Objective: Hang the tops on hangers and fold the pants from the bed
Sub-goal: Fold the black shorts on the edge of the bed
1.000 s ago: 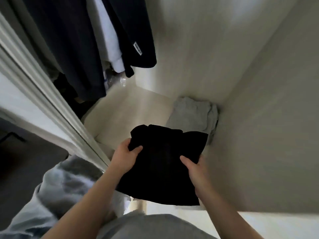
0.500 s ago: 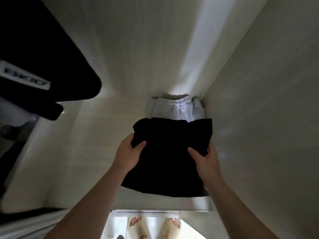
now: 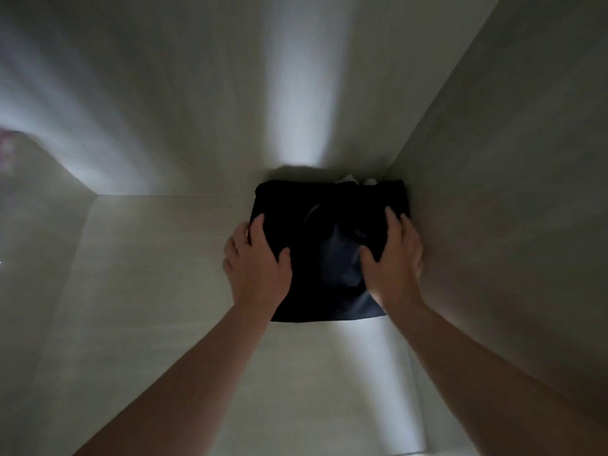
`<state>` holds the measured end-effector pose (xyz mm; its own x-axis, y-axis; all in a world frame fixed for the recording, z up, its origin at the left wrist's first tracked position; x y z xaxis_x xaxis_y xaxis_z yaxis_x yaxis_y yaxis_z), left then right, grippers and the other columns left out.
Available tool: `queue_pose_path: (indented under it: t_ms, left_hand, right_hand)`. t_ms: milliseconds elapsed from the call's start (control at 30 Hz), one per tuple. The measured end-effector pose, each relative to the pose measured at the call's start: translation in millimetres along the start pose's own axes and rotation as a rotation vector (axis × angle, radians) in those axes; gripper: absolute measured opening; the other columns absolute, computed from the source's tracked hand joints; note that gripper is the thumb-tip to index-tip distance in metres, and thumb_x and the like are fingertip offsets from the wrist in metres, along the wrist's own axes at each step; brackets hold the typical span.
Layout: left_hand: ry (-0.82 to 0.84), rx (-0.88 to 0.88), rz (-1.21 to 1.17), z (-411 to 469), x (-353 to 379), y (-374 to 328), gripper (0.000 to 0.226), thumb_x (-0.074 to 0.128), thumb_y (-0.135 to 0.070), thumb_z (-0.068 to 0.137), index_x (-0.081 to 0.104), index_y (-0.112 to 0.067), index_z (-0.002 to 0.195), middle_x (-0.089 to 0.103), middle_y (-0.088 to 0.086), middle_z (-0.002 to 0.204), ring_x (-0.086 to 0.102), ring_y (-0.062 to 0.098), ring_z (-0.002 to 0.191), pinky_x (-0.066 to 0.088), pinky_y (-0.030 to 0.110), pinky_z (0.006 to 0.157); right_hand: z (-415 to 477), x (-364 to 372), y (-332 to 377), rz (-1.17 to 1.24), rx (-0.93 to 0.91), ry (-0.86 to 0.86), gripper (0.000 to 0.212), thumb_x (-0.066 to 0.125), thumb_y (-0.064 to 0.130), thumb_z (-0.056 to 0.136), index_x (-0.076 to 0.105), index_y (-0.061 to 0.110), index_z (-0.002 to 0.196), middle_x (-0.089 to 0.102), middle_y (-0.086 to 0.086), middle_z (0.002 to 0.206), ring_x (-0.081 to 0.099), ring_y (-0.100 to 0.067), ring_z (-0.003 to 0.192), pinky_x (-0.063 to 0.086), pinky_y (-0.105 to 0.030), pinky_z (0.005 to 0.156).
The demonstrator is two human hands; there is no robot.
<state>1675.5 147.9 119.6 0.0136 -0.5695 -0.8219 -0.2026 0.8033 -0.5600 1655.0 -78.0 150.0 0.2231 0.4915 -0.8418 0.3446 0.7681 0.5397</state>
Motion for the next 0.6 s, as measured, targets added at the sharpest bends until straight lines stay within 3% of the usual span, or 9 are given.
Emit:
queue_pose_path:
  t_ms: [67, 133, 233, 333, 600]
  left_hand:
    - [-0.083, 0.231, 0.130, -16.0, 12.8, -10.2, 0.066, 0.058, -0.041, 0.092, 0.034, -0.029, 0.152, 0.028, 0.009, 0.160, 0.026, 0.037, 0.144, 0.030, 0.056, 0.111]
    - [-0.026, 0.364, 0.258, -27.7, 36.0, -10.4, 0.062, 0.050, -0.049, 0.096, 0.032, -0.037, 0.154, 0.021, 0.006, 0.165, 0.021, 0.038, 0.148, 0.027, 0.058, 0.113]
    - [0.103, 0.303, 0.369, -24.4, 63.6, 9.8, 0.061, 0.032, -0.061, 0.098, 0.020, -0.044, 0.156, 0.011, 0.002, 0.168, 0.012, 0.038, 0.151, 0.021, 0.063, 0.114]
    - [0.126, 0.259, 0.364, -9.5, 76.5, 23.0, 0.060, 0.021, -0.065, 0.098, 0.011, -0.048, 0.155, 0.006, 0.000, 0.168, 0.006, 0.036, 0.152, 0.019, 0.064, 0.114]
    - [0.224, 0.234, 0.361, 2.9, 75.8, 26.3, 0.063, 0.019, -0.066, 0.097, 0.004, -0.048, 0.155, -0.005, -0.003, 0.168, -0.003, 0.033, 0.153, 0.013, 0.062, 0.116]
  right_hand:
    - [-14.4, 22.2, -2.9, -0.167, -0.081, 0.066, 0.073, 0.059, 0.034, 0.094, 0.020, 0.040, 0.156, 0.007, 0.001, 0.167, 0.006, -0.027, 0.152, 0.019, -0.056, 0.117]
    - [-25.0, 45.5, -13.9, -0.294, -0.101, 0.183, 0.068, 0.046, 0.044, 0.099, 0.008, 0.047, 0.156, -0.005, 0.004, 0.167, -0.004, -0.027, 0.153, 0.015, -0.062, 0.116]
    - [-27.7, 68.9, -33.3, -0.427, -0.136, 0.281, 0.066, 0.031, 0.053, 0.101, -0.006, 0.047, 0.155, -0.010, 0.004, 0.167, -0.009, -0.029, 0.153, 0.014, -0.066, 0.115]
    - [-18.9, 82.7, -41.2, -0.424, -0.169, 0.311, 0.065, 0.028, 0.057, 0.100, -0.007, 0.047, 0.154, -0.008, 0.005, 0.167, -0.007, -0.030, 0.153, 0.013, -0.067, 0.115]
    - [-12.6, 89.8, -38.5, -0.447, -0.138, 0.385, 0.065, 0.028, 0.057, 0.101, -0.008, 0.047, 0.154, -0.011, 0.006, 0.167, -0.009, -0.027, 0.153, 0.008, -0.067, 0.115]
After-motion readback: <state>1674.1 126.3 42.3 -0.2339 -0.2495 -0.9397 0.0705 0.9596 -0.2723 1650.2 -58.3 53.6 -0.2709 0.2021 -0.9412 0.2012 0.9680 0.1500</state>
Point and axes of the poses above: each hand's wrist, its own z-axis towards the middle knuckle, its own x-axis out of the palm, y = z × x, the point moved 5 cm from there along z, towards the middle knuckle
